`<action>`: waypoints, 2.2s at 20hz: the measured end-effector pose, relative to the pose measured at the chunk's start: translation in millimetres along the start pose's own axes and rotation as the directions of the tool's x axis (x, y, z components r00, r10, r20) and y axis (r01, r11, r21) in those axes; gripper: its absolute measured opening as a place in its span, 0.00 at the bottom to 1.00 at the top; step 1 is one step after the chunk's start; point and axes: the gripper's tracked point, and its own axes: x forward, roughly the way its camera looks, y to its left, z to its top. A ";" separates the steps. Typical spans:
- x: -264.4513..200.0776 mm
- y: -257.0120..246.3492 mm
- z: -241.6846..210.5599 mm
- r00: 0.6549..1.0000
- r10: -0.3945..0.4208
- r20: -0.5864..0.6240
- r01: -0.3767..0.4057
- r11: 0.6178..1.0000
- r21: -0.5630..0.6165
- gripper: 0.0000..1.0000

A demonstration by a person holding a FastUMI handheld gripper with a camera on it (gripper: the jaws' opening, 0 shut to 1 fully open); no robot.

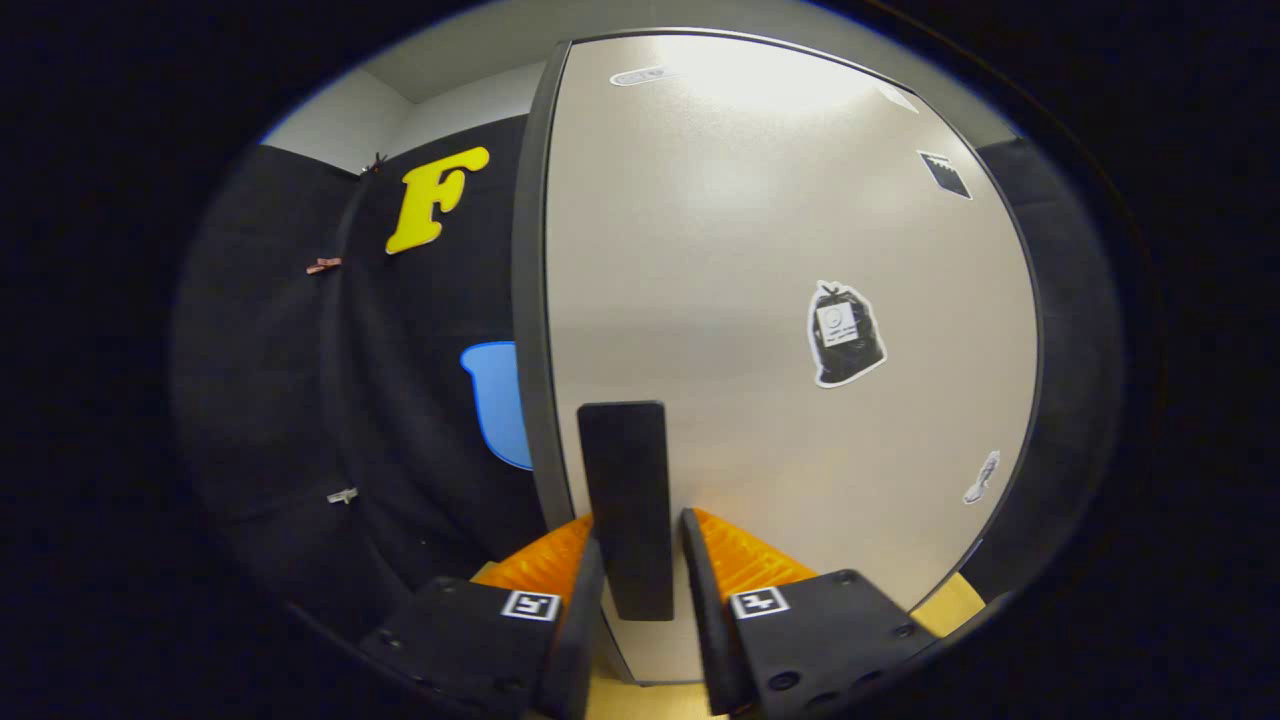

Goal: Open the shoe cabinet door, grab the shoes and put them into the shoe cabinet, then close the shoe cabinet door.

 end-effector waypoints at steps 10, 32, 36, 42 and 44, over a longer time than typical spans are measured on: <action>-7.3 -0.3 0.3 0.999 0.042 -0.025 -0.043 0.999 -0.021 0.19; -198.0 -86.5 10.4 0.995 0.099 0.011 -0.099 0.995 -0.002 0.18; -220.7 -112.2 14.5 0.999 0.054 0.004 -0.054 0.998 -0.021 0.18; -241.5 -155.0 20.6 0.998 -0.067 0.006 0.067 0.998 0.002 0.17; -247.6 -172.8 22.1 0.996 -0.090 0.012 0.090 0.996 0.026 0.17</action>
